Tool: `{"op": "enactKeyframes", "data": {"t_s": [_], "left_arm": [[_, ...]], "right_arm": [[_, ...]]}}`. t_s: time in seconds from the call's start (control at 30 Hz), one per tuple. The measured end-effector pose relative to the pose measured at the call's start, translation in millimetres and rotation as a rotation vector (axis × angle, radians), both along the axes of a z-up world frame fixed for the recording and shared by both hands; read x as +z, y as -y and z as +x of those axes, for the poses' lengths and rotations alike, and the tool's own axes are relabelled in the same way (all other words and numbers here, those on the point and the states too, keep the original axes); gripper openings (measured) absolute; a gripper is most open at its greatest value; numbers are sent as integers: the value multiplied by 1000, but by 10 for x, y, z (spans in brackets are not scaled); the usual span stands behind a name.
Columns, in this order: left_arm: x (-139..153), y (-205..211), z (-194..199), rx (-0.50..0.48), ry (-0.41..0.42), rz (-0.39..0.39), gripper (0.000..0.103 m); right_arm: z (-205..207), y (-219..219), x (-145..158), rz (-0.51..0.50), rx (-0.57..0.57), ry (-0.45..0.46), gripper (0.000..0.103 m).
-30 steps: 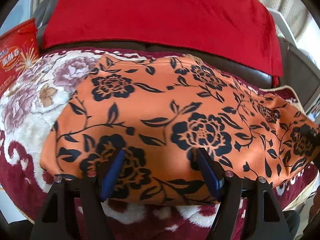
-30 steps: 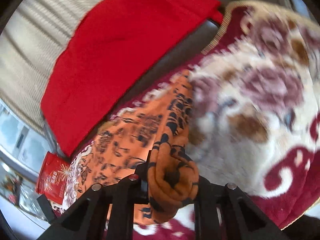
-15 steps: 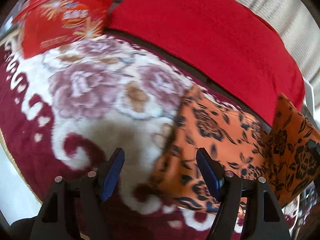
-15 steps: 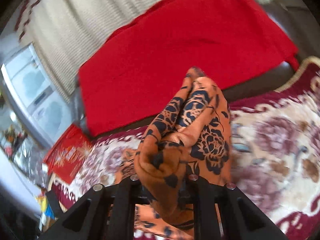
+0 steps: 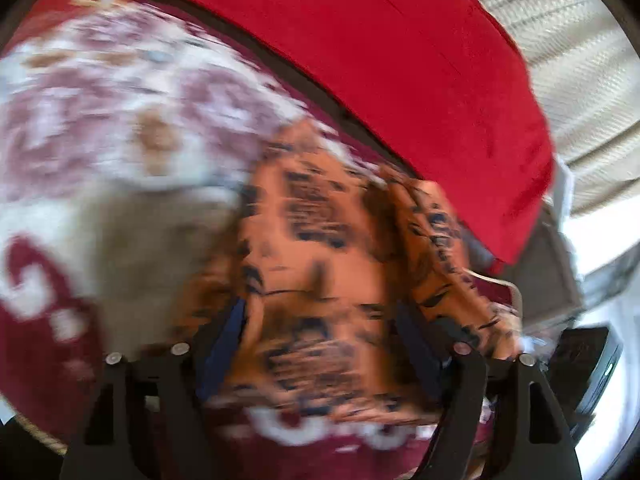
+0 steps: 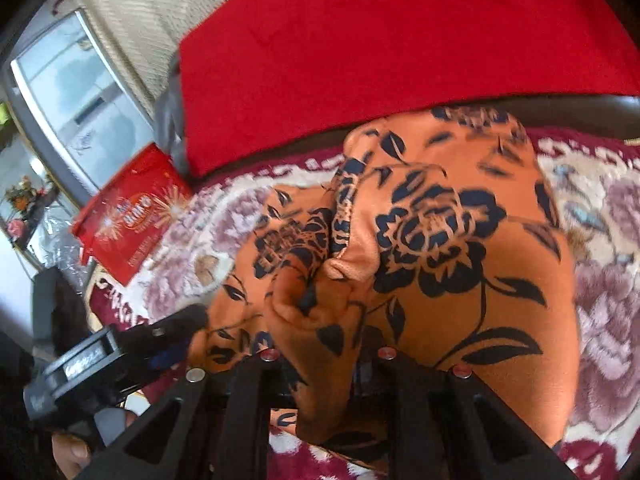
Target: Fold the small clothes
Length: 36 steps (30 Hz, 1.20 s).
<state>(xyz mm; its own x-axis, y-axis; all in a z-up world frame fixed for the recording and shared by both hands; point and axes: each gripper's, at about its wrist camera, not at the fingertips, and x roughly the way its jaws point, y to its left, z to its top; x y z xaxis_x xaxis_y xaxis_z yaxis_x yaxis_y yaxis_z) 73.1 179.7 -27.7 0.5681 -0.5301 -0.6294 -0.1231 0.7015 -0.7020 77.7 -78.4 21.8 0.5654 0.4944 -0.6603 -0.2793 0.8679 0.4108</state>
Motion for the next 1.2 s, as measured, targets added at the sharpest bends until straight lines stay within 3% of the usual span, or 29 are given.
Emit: {"op": "enactKeyframes", "data": {"t_s": [0.17, 0.3, 0.43, 0.57, 0.63, 0.67, 0.7, 0.8, 0.9, 1.03, 1.13, 1.2], "left_arm": [[150, 367, 447, -109, -54, -13, 87], [311, 572, 600, -169, -63, 8, 87], [551, 622, 649, -152, -29, 104, 87], [447, 881, 769, -237, -80, 153, 87], [330, 1003, 830, -282, -112, 163, 76], [289, 1040, 831, -296, -116, 158, 40], [233, 1106, 888, -348, -129, 148, 23], [277, 1167, 907, -385, -76, 188, 17], [508, 1103, 857, -412, 17, 190, 17], [787, 807, 837, -424, 121, 184, 17], [744, 502, 875, -412, 131, 204, 17], [570, 335, 925, -395, 112, 217, 16]], "right_arm": [[-124, 102, 219, 4, 5, 83, 16], [-197, 67, 171, -24, 16, 110, 16], [-277, 64, 149, -46, 28, 153, 16], [-333, 53, 168, -52, 33, 190, 16], [-400, 35, 156, -75, 36, 208, 16], [-408, 0, 136, -92, 40, 219, 16], [-446, -14, 130, -110, 42, 231, 16], [-529, -62, 94, -166, 46, 255, 16], [-570, -128, 123, -207, 46, 285, 16], [-617, -326, 397, -230, 49, 360, 16], [-620, -589, 527, -243, 73, 399, 16], [-584, -811, 474, -258, 113, 378, 27]]}}
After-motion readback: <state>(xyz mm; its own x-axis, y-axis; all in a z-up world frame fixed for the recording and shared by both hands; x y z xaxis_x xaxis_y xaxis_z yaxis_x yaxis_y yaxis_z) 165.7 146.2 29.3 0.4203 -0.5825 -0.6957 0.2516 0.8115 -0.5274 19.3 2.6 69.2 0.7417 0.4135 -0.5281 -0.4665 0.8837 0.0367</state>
